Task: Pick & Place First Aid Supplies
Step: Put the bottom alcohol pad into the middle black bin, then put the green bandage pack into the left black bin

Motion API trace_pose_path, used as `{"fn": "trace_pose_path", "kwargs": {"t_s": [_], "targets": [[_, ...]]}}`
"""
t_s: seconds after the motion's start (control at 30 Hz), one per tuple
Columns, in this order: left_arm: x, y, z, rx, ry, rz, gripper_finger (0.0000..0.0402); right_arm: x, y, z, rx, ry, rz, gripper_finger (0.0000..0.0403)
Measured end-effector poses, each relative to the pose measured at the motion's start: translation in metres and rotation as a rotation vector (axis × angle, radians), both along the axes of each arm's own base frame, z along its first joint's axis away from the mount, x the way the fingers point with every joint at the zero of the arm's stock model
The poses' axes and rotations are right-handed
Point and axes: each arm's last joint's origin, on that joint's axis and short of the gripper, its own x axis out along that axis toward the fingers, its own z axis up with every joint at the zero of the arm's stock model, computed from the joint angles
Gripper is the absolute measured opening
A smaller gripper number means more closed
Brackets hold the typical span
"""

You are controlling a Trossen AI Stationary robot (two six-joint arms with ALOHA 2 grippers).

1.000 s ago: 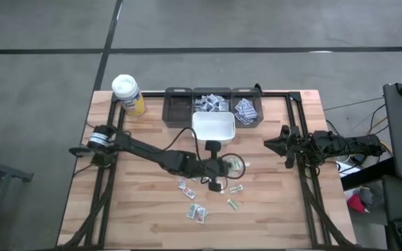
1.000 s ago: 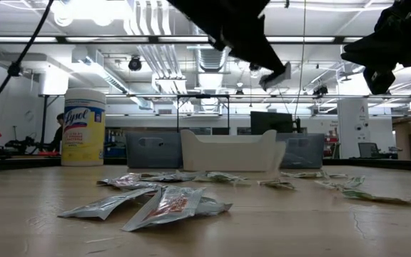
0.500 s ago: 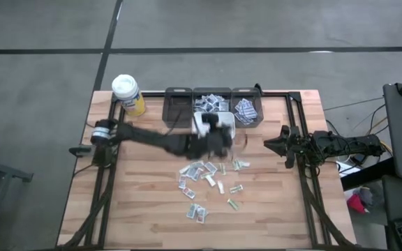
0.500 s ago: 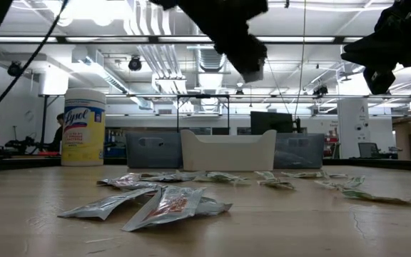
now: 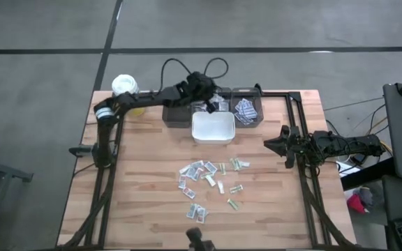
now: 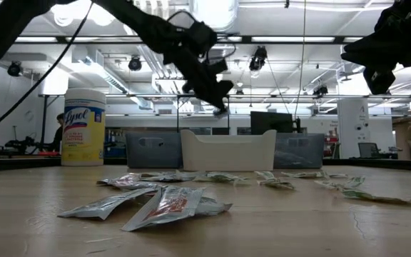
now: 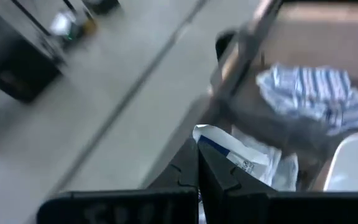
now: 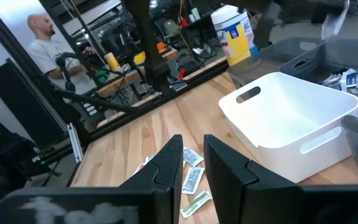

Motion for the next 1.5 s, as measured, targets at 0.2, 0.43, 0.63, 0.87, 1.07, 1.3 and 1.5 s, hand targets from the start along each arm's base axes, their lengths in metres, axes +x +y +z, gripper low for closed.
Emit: {"fn": "trace_pose_path", "kwargs": {"t_s": [0.2, 0.43, 0.63, 0.87, 1.07, 1.3, 1.5], "targets": [[-0.007, 0.025, -0.013, -0.137, 0.051, 0.004, 0.0, 0.0, 0.0, 0.0, 0.0, 0.0, 0.0, 0.0063], [-0.006, 0.045, -0.024, -0.278, 0.139, -0.024, 0.0, 0.0, 0.0, 0.0, 0.0, -0.001, -0.003, 0.0063], [-0.004, 0.063, -0.04, -0.382, 0.207, -0.016, 0.0, 0.0, 0.0, 0.0, 0.0, 0.0, -0.002, 0.0063], [0.001, 0.07, -0.042, -0.416, 0.204, -0.04, 0.0043, 0.0, 0.0, 0.0, 0.0, 0.0, -0.002, 0.0063], [-0.004, 0.068, -0.026, -0.433, 0.197, -0.028, 0.0102, 0.0, 0.0, 0.0, 0.0, 0.0, 0.0, 0.0063], [-0.001, 0.005, 0.042, -0.475, 0.113, -0.329, 0.0107, 0.0, 0.0, 0.0, 0.0, 0.0, 0.001, 0.0063], [0.013, -0.087, 0.049, -0.415, 0.272, -0.582, 0.0106, 0.0, 0.0, 0.0, 0.0, 0.0, 0.0, 0.0063]]}}
